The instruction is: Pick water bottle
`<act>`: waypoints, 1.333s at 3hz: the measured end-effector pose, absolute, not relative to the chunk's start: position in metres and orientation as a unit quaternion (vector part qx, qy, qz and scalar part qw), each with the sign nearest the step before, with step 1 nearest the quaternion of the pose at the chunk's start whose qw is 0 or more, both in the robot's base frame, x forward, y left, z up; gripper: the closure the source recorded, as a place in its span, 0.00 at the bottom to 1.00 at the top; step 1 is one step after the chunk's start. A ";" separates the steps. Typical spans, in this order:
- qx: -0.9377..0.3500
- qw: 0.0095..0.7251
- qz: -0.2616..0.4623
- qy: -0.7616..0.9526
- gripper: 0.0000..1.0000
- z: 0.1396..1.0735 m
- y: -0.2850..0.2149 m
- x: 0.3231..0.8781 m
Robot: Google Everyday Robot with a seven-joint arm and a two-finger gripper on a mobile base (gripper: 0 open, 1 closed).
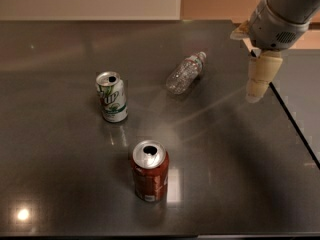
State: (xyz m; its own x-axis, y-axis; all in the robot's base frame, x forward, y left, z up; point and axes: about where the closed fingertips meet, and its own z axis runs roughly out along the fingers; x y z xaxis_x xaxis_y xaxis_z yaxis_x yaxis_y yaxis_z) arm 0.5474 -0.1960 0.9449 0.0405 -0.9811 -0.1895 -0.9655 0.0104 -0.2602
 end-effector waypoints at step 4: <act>-0.876 0.169 -0.031 0.451 0.00 0.913 -0.141 0.662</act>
Offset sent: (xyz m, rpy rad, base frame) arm 0.1178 0.0232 -0.0179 -0.0753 -0.0899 0.4702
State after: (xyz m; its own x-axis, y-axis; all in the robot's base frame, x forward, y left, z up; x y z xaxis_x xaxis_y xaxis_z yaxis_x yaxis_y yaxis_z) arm 0.6615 -0.1413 0.9126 0.5918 -0.8001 -0.0982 -0.7794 -0.5368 -0.3231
